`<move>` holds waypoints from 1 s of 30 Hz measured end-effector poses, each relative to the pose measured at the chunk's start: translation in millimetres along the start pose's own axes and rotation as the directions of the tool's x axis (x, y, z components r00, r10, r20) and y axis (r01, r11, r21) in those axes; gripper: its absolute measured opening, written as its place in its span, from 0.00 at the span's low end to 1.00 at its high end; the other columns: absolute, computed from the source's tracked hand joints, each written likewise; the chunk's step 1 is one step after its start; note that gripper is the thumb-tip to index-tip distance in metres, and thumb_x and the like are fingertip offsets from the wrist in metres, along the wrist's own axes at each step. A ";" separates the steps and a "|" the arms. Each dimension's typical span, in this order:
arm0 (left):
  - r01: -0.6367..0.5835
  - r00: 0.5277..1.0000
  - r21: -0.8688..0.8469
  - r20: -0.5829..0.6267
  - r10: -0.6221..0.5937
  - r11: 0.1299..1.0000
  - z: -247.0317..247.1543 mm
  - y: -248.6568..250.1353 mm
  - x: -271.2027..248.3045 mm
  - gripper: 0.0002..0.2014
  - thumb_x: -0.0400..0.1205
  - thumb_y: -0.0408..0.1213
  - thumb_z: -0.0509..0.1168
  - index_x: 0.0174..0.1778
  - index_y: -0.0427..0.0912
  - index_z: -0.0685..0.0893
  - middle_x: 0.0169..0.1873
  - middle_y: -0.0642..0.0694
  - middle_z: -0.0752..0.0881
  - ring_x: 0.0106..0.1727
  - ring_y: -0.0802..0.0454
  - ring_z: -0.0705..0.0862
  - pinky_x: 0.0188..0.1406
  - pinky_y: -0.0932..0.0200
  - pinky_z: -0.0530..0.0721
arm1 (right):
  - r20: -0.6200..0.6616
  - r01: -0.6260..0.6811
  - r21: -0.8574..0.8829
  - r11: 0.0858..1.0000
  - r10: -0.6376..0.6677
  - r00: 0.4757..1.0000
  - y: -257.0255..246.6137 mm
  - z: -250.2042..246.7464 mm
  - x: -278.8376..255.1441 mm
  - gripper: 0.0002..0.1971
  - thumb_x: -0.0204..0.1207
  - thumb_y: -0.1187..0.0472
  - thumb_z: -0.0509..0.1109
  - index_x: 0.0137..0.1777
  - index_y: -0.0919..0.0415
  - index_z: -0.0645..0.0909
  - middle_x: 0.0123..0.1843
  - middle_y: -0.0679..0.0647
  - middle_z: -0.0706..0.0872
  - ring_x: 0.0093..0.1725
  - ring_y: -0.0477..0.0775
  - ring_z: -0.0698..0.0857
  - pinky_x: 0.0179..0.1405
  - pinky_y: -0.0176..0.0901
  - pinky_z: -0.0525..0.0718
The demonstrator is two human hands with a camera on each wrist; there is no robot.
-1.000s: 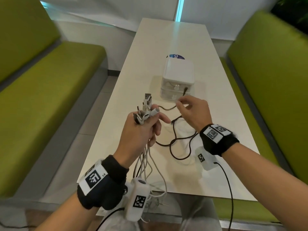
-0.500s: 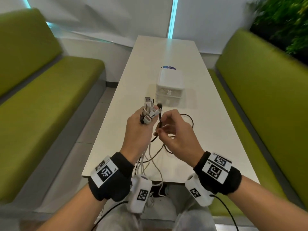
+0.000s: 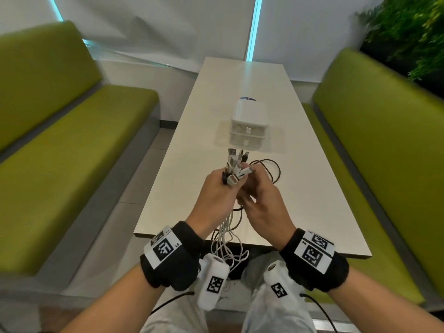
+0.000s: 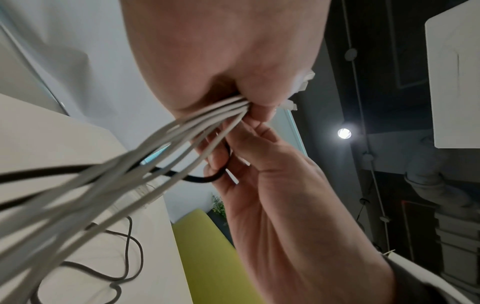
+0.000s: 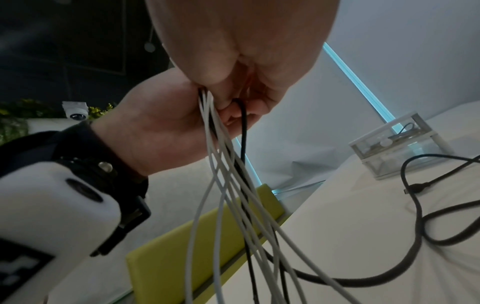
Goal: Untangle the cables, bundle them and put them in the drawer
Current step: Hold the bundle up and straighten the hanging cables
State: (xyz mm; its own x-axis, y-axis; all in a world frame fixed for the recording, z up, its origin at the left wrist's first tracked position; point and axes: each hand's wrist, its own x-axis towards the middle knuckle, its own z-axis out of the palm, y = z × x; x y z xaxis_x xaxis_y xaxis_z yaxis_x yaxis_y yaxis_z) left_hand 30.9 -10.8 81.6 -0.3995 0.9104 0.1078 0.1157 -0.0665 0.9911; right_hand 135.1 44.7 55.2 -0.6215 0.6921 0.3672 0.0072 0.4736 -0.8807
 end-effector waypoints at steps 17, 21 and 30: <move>-0.008 0.981 -0.160 -0.194 -0.024 0.987 -39.0 -15.0 70.7 0.11 0.85 0.30 0.60 0.50 0.36 0.89 0.55 0.51 0.91 0.60 0.56 0.87 0.60 0.57 0.85 | 0.360 -0.285 0.223 0.932 0.193 0.913 29.2 22.5 93.2 0.20 0.69 0.67 0.69 0.63 0.61 0.76 0.51 0.59 0.85 0.35 0.45 0.82 0.35 0.38 0.79; 0.062 0.978 -0.160 -0.186 -0.091 0.985 -50.6 -32.1 89.5 0.12 0.86 0.29 0.61 0.38 0.32 0.86 0.42 0.42 0.92 0.52 0.49 0.90 0.55 0.55 0.85 | 0.430 -0.301 0.219 0.928 0.185 0.884 41.4 35.8 110.3 0.21 0.72 0.64 0.67 0.66 0.61 0.80 0.47 0.48 0.87 0.37 0.50 0.85 0.38 0.47 0.86; -0.051 0.946 -0.068 -0.324 0.026 0.996 -134.7 -29.2 151.0 0.15 0.88 0.36 0.60 0.34 0.43 0.80 0.14 0.51 0.74 0.16 0.45 0.77 0.27 0.54 0.82 | 0.627 -0.406 0.019 0.914 0.305 0.717 62.3 95.9 156.3 0.12 0.83 0.53 0.65 0.44 0.61 0.80 0.36 0.51 0.86 0.16 0.43 0.75 0.18 0.31 0.71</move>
State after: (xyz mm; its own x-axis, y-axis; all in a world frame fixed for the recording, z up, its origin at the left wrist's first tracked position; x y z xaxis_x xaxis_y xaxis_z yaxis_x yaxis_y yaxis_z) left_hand -155.3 73.6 79.5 -0.6698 0.7266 0.1533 0.0741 -0.1401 0.9874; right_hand -36.8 130.2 29.0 -0.9345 0.2989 -0.1931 0.2436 0.1417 -0.9595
